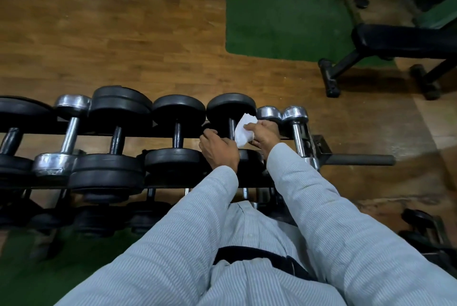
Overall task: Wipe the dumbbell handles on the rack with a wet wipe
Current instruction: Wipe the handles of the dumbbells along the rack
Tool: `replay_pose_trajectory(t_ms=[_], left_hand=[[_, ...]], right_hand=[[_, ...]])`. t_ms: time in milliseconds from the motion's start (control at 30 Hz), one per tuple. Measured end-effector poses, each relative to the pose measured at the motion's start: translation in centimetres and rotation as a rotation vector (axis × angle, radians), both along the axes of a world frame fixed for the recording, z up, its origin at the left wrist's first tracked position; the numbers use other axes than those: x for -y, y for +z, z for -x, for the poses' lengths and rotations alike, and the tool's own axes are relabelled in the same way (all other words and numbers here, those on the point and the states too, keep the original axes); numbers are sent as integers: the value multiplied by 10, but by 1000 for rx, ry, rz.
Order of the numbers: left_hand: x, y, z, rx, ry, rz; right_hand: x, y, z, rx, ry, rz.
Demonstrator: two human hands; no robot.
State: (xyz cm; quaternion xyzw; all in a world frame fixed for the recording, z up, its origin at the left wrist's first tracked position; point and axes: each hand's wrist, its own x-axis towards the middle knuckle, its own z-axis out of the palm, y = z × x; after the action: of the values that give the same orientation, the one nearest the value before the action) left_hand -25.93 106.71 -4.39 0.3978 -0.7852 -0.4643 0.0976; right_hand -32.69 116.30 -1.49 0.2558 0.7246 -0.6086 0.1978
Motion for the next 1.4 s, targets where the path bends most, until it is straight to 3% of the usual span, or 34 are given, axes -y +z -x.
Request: replay_pose_trajectory(t_ms=[167, 267, 367, 667, 767, 933, 1100, 1267, 1400], left_hand=[[-6, -8, 13, 56, 141, -2], [-10, -12, 16, 50, 176, 62], [-12, -14, 18, 51, 241, 94], [-15, -18, 22, 101, 320, 166], [-12, -22, 23, 98, 317, 160], [-10, -24, 25, 114, 309, 155], [-11, -26, 26, 132, 292, 159], [-11, -24, 27, 144, 319, 148], [-11, -21, 28, 144, 321, 137]], right_hand=[[6, -22, 22, -121, 556, -214], [-10, -44, 30, -164, 962, -475], [-20, -53, 41, -97, 1104, -558], [-22, -86, 46, 106, 992, -464], [-24, -87, 56, 237, 1037, -334], [-34, -77, 60, 411, 891, 7], [-28, -75, 60, 387, 869, -25], [-23, -75, 47, 588, 754, 186], [-5, -72, 45, 642, 749, 266]])
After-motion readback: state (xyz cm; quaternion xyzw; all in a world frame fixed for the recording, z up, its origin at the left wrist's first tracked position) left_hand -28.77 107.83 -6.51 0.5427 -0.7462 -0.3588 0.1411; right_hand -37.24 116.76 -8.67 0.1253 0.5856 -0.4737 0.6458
